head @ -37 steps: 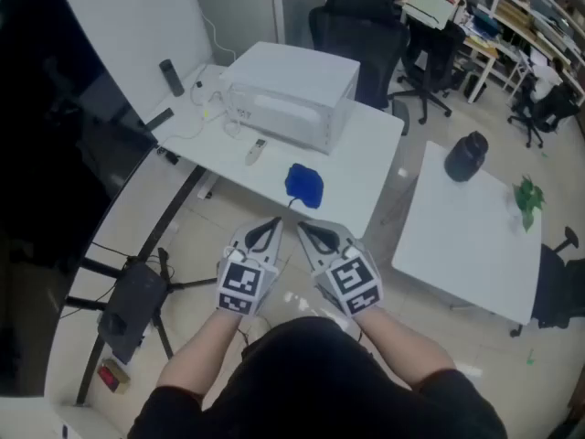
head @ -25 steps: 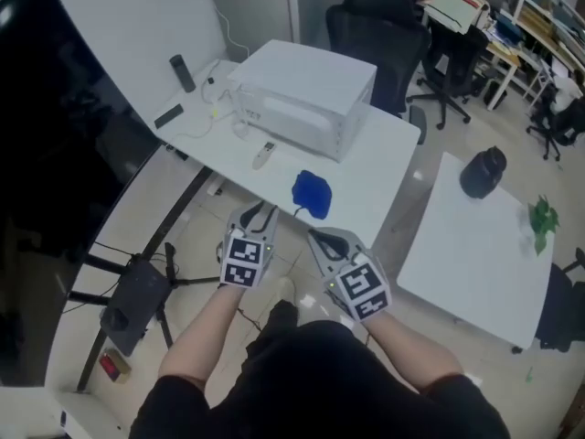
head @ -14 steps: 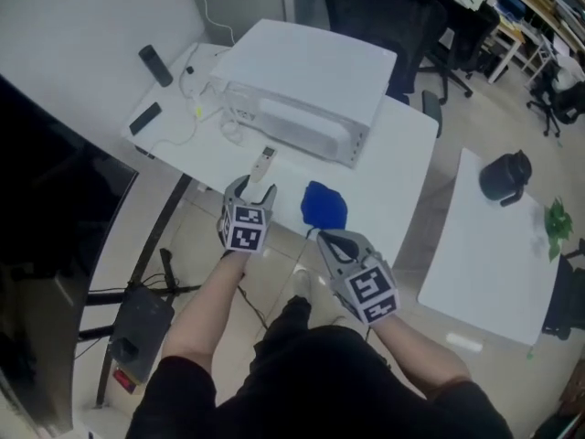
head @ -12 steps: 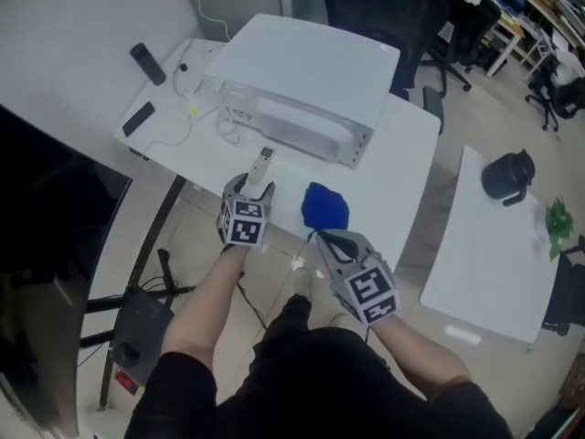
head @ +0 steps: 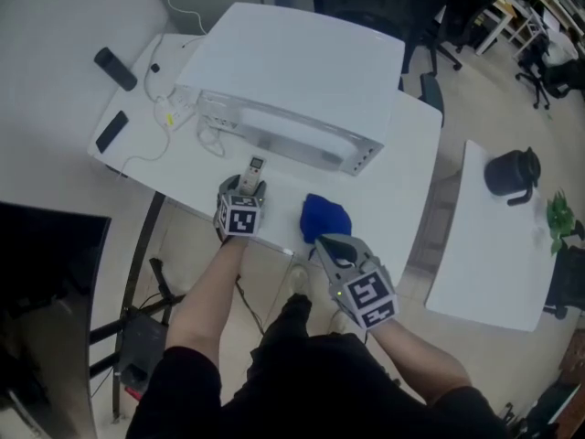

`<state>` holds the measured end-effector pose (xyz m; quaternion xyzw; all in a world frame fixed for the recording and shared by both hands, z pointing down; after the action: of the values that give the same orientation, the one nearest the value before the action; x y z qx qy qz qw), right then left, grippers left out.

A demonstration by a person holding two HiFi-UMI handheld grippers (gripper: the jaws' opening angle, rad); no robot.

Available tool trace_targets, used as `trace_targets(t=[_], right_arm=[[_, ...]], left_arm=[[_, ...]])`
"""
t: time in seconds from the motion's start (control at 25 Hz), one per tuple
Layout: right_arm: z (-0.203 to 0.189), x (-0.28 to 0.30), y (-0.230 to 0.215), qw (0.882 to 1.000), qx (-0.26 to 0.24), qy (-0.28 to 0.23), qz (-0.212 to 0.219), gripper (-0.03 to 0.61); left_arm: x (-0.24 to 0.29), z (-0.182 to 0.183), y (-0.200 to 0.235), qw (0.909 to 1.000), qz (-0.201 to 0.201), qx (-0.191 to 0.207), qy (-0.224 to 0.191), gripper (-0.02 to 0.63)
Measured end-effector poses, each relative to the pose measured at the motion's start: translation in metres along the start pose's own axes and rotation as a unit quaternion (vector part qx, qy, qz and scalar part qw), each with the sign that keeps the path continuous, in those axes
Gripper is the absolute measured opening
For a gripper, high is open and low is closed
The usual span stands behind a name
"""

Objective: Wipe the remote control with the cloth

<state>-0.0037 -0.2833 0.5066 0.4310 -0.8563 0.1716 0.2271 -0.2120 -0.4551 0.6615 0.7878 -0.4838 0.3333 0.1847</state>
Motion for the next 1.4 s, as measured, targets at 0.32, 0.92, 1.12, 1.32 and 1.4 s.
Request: trace_targets(t=[0.32, 0.92, 1.12, 1.32, 1.4], right_arm=[[-0.004, 0.012, -0.009, 1.000, 0.002, 0.011, 0.001, 0.000], [-0.044, 0.041, -0.034, 0.997, -0.025, 0.069, -0.027, 0.115], [-0.078, 0.073, -0.040, 0.987, -0.082, 0.135, -0.035, 0.298], [-0.100, 0.101, -0.053, 0.975, -0.106, 0.190, -0.045, 0.342], [-0.101, 0.106, -0.054, 0.973, -0.107, 0.198, -0.044, 0.342]], left_arm=[[0.010, -0.001, 0.001, 0.9998, -0.005, -0.018, -0.010, 0.209], [-0.070, 0.002, -0.022, 0.9978, -0.013, -0.017, -0.062, 0.207], [-0.112, 0.005, -0.048, 0.9958, -0.028, 0.003, -0.087, 0.207], [-0.142, 0.007, -0.074, 0.9930, -0.040, 0.039, -0.105, 0.207], [-0.150, 0.007, -0.082, 0.9919, -0.041, 0.051, -0.109, 0.207]])
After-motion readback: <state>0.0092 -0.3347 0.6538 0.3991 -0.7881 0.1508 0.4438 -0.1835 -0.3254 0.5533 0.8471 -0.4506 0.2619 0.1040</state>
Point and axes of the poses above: the fingertips, and each gripper's own axes: x forward along the fingers, y to its left, z out of its top, the point moved 8 cm from there along -x, backward along the fingers, and after that the axes turned 4 degrees about -z, right-handed, at the moved point
